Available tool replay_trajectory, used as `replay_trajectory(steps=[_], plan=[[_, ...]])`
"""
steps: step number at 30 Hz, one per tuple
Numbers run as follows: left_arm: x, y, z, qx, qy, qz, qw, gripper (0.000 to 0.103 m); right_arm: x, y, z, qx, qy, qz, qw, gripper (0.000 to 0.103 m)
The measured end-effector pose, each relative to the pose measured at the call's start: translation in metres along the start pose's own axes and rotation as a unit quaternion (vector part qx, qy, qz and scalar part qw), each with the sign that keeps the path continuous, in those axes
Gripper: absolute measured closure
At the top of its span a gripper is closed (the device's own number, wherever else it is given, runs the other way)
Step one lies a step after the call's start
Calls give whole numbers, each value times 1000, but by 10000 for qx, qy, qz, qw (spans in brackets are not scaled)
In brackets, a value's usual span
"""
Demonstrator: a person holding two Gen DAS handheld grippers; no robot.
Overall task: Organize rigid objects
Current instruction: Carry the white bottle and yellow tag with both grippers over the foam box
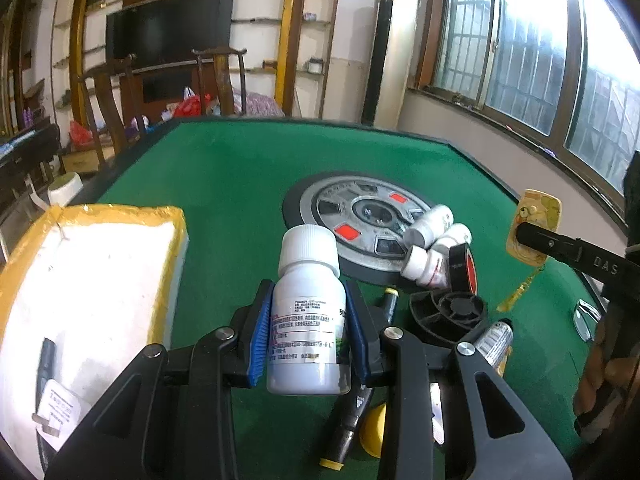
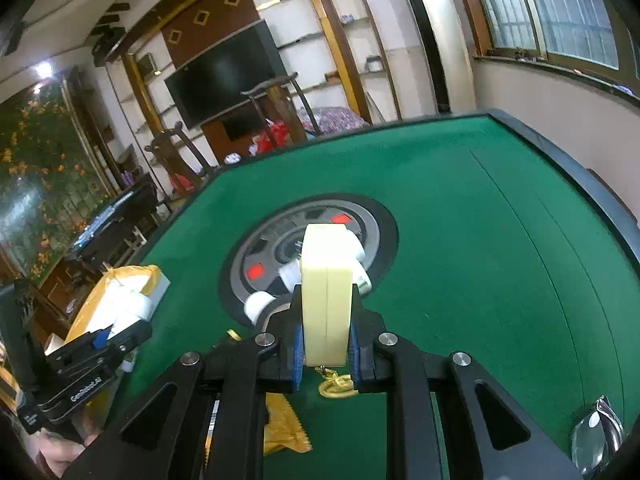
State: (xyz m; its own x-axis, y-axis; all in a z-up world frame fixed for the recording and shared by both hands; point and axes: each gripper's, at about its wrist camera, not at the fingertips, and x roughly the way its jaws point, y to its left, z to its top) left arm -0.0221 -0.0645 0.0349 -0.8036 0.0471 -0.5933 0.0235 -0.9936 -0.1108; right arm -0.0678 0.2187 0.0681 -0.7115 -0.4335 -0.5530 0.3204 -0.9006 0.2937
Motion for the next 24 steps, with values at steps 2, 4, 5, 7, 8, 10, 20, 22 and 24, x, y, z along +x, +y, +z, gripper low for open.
replay_trajectory(steps=[2,4,5,7,8,10,20,22,24], plan=[[-4,0,1,-11,-103,39,9999,72,-6,7,1,-102,-187,18,9998,87],[-9,1,2,-75,-172,78,9998,72,-10,14,0,-215,-333,35,9992,87],[-13,2,3,-108,-215,83,9997,72,-11,18,0,-278,-420,48,9987,87],[-21,5,4,-167,-293,120,9994,72,-12,24,-2,-353,-527,130,9979,87],[-26,7,4,-211,-335,111,9992,72,-12,27,-2,-395,-569,156,9975,87],[-36,11,6,-258,-379,83,9989,72,-12,33,-3,-415,-580,258,9971,87],[-83,70,12,-670,-580,290,9956,72,2,103,-6,-492,-80,1052,9932,87],[-90,84,13,-738,-590,353,9949,72,7,119,-3,-533,58,1222,9911,87],[-95,101,14,-827,-617,444,9937,71,13,139,2,-590,180,1476,9871,87]])
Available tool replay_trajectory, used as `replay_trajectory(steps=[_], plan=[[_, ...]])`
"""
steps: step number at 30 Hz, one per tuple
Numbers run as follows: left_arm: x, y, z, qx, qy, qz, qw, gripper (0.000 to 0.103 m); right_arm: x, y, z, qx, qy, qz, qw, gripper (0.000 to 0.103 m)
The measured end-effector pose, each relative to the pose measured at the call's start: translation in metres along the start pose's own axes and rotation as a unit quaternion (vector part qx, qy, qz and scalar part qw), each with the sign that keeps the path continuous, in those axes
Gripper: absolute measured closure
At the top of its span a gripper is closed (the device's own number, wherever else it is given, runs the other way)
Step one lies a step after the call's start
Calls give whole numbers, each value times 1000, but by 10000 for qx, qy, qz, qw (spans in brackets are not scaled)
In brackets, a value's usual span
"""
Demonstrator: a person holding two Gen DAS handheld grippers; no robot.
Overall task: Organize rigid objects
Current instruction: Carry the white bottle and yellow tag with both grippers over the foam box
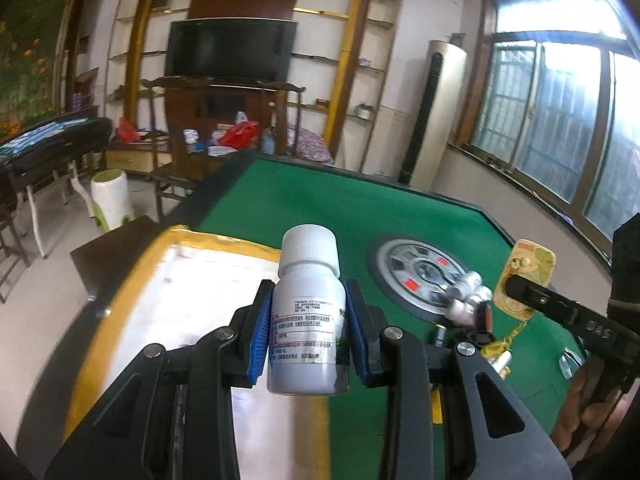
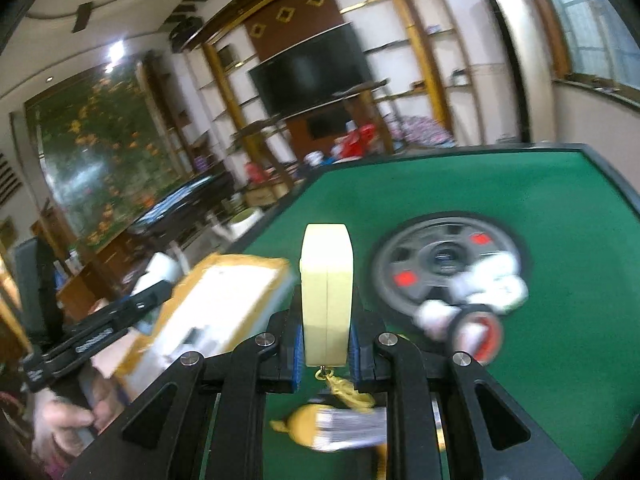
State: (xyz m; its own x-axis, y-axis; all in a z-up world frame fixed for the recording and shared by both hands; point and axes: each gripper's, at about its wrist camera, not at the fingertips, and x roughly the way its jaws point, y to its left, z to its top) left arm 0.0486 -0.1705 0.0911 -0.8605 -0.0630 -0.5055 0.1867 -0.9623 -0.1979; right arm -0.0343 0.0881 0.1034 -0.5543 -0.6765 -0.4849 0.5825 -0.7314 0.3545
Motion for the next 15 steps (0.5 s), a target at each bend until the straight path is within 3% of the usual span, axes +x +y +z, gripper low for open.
replay_trajectory(steps=[7,15], plan=[[2,50,14,-170,38,331,9993,71,48,55,13,-256,444,605,9969,87],[36,87,21,-213,598,338,9974,71,129,87,9,-205,1176,940,9884,87]])
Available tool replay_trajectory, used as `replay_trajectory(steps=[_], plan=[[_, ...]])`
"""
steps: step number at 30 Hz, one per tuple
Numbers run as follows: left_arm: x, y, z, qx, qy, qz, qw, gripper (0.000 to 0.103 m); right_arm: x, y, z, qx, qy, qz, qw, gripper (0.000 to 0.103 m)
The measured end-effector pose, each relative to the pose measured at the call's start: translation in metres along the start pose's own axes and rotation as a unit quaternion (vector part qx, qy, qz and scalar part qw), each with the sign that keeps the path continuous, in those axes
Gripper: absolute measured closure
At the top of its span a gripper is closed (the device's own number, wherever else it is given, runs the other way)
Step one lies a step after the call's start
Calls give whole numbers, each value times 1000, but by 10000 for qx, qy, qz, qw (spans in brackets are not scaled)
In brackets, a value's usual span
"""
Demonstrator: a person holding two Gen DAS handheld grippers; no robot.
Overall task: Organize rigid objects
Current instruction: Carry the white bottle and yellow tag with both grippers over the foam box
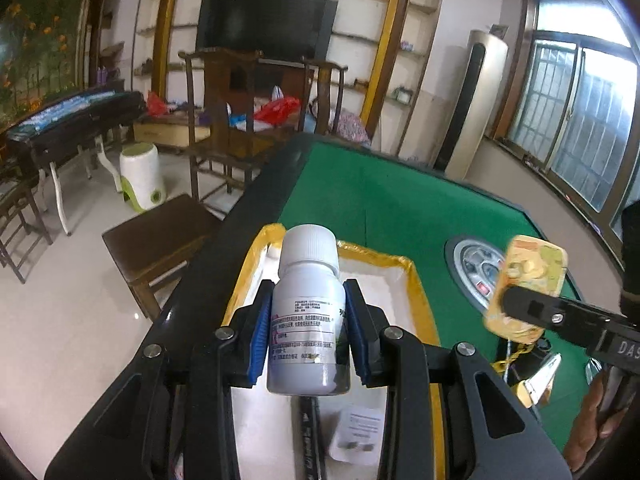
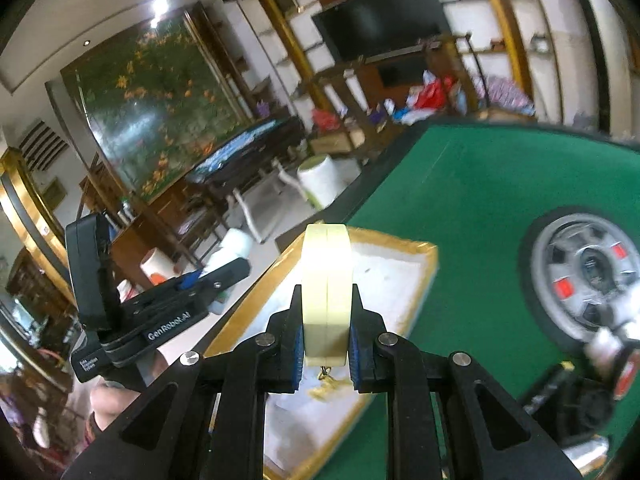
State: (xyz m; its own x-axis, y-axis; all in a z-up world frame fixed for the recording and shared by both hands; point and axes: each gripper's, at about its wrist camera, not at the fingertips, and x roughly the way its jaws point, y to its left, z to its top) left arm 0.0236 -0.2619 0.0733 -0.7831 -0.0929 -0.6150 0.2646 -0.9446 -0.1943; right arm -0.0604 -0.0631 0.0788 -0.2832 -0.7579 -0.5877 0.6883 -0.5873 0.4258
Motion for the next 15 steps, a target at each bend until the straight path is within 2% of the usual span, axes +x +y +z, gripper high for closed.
replay_trajectory(steps=[4,10,15], plan=[[21,2,-1,10,300,-39,9995,71,42,-10,8,205,371,-20,9991,87],[53,2,-3,-9,661,11,9978,71,82,-22,8,377,778,-161,9961,87],[71,11,-1,-319,1039,-209,9939,71,108,-29,10,587,1069,-47,9925,87]])
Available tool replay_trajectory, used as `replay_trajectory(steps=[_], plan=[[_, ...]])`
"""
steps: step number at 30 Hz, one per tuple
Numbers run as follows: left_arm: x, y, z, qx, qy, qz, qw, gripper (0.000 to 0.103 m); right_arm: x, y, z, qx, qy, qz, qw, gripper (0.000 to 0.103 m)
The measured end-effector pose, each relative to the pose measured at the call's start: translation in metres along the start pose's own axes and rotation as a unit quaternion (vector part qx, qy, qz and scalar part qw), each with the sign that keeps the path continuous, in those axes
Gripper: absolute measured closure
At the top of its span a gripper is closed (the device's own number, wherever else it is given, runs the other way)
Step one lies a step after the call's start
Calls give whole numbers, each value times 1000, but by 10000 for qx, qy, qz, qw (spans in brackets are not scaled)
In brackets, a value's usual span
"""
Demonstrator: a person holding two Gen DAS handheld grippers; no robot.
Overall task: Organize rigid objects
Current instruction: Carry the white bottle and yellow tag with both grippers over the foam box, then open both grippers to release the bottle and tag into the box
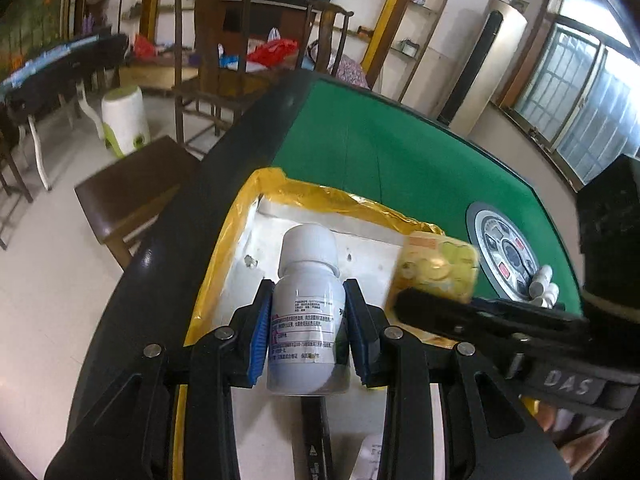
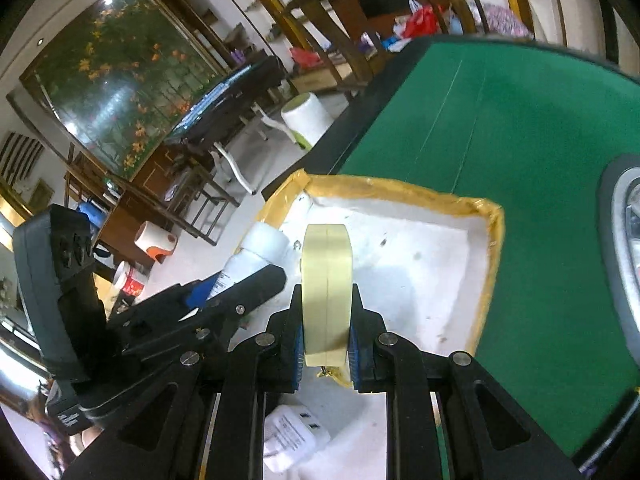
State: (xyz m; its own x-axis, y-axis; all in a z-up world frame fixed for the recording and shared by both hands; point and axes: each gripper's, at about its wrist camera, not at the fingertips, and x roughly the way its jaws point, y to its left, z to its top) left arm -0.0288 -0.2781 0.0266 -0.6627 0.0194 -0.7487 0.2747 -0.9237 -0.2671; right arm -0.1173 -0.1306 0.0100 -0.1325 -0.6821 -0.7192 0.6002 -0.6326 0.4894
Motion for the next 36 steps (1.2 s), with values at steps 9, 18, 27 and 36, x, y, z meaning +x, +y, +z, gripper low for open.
replay_trajectory(steps=[9,18,27,36], plan=[[16,11,4,-249,333,53,9991,72,22,-14,19,347,178,17,9992,87],[19,16,9,-233,354,63,9991,72,29,-19,23,431,368,-134,9983,87],[16,21,13,-401,324,-205,9985,56,27,-25,28,435,406,-371,9975,52],[7,17,14,-473,317,-243,9981,48,-5,-21,25,208,28,-456,9987,51]])
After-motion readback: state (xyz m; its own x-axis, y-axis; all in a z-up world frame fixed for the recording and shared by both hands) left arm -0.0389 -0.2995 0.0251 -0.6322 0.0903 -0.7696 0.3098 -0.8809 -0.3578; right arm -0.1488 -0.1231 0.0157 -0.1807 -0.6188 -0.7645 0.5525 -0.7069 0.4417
